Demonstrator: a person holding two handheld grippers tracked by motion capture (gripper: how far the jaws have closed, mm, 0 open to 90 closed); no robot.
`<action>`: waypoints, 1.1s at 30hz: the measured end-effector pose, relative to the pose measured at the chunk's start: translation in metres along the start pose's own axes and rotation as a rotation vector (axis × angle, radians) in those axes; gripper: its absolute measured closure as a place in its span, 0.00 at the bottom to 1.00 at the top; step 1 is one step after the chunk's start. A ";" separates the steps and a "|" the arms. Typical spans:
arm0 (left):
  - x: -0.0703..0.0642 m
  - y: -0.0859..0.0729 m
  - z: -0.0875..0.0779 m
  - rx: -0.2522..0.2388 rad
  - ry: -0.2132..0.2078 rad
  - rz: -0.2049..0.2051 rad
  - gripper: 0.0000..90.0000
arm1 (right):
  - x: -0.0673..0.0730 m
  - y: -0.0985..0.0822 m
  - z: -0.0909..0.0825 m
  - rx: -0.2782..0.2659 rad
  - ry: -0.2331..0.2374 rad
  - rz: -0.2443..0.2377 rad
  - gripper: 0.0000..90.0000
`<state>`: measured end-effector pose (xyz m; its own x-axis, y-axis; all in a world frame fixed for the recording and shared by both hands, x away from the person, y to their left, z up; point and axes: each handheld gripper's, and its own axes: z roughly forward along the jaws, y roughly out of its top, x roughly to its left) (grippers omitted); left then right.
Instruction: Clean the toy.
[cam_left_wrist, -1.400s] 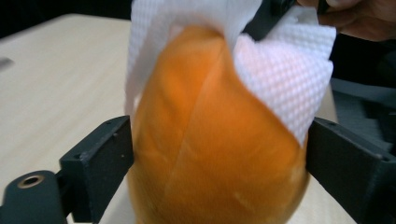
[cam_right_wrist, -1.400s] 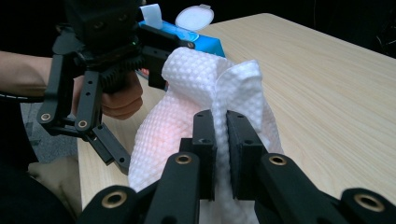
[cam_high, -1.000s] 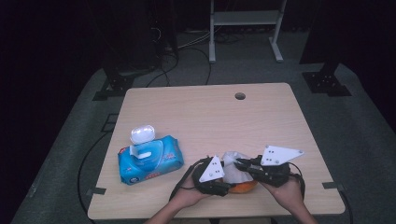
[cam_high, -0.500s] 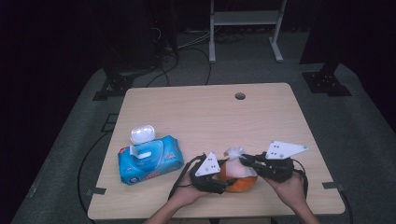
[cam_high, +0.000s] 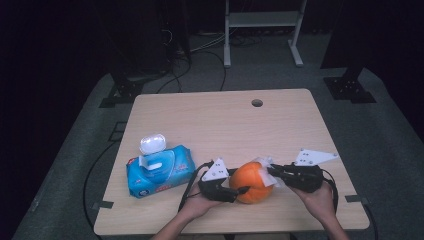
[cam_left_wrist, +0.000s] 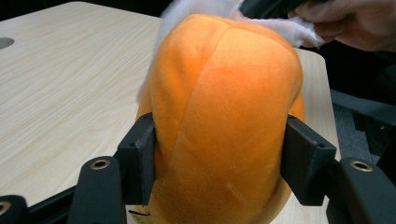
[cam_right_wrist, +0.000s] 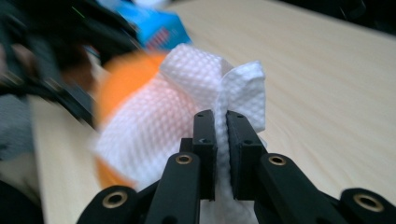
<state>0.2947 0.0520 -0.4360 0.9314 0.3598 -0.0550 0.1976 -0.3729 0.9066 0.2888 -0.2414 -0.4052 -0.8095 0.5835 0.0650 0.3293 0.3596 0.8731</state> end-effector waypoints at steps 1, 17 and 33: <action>0.000 0.000 0.000 0.001 0.000 0.001 0.40 | -0.004 -0.004 0.000 0.014 -0.003 0.019 0.91; -0.001 0.001 0.001 -0.002 0.008 0.006 0.40 | -0.003 -0.002 -0.002 -0.036 0.047 0.043 0.91; -0.016 0.012 -0.002 -0.027 0.029 0.076 0.45 | 0.024 0.025 -0.014 -0.182 0.088 -0.017 0.91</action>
<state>0.2818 0.0436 -0.4232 0.9342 0.3558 0.0256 0.1184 -0.3770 0.9186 0.2708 -0.2280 -0.3750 -0.8563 0.5095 0.0851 0.2287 0.2262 0.9469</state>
